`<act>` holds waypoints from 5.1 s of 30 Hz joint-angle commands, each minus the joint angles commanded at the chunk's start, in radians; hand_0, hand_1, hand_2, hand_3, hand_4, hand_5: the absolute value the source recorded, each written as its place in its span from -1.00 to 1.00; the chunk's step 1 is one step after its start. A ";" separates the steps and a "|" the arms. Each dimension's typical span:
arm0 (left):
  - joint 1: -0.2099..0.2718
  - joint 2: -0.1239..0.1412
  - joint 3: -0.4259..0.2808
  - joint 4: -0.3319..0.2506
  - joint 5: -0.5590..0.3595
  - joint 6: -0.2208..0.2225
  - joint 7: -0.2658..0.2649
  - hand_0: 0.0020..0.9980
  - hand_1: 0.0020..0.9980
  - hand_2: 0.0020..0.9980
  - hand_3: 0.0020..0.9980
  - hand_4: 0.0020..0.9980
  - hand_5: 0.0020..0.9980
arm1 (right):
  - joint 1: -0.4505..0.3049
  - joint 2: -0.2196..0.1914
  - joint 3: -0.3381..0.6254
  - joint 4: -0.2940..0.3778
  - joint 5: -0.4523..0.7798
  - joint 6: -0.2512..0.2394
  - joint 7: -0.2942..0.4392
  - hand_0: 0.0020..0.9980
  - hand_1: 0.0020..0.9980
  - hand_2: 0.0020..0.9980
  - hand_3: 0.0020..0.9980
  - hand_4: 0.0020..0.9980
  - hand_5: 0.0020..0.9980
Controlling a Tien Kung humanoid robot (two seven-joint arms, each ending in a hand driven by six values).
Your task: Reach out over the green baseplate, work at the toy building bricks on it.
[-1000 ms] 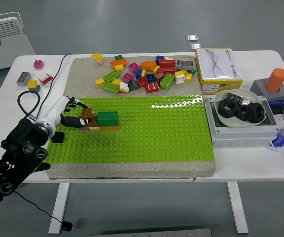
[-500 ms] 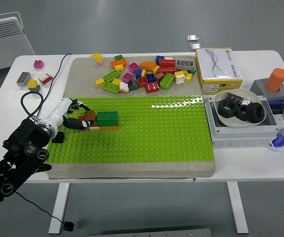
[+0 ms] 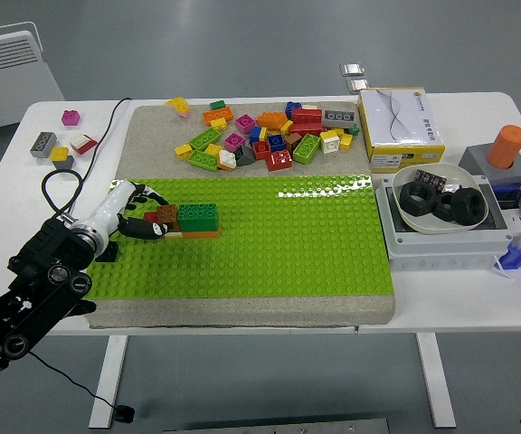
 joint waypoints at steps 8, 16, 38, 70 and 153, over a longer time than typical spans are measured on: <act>0.000 -0.003 -0.002 0.003 -0.001 -0.003 -0.002 0.76 0.78 0.65 -0.06 0.24 -1.00 | -0.001 0.001 -0.001 0.000 0.000 -0.001 -0.001 0.02 0.37 0.29 0.48 0.60 0.59; 0.001 -0.002 -0.002 0.008 -0.002 -0.010 -0.002 0.77 0.78 0.67 -0.01 0.10 -1.00 | -0.001 0.000 -0.004 0.000 0.000 -0.002 -0.001 0.02 0.37 0.29 0.49 0.60 0.59; 0.002 -0.009 -0.004 0.022 -0.006 -0.007 -0.008 0.76 0.79 0.67 0.03 -0.03 -1.00 | -0.002 -0.001 -0.015 0.000 0.000 -0.003 -0.002 0.02 0.37 0.29 0.47 0.60 0.59; -0.008 -0.008 0.000 0.036 -0.009 -0.026 -0.011 0.75 0.80 0.69 0.07 -0.09 -1.00 | 0.000 0.002 -0.026 -0.001 0.000 -0.006 -0.003 0.02 0.36 0.29 0.47 0.59 0.58; -0.008 -0.011 0.000 0.048 -0.013 -0.066 -0.014 0.74 0.81 0.73 0.29 0.09 -1.00 | -0.003 0.003 -0.037 0.005 0.000 -0.007 -0.011 0.03 0.36 0.29 0.45 0.59 0.57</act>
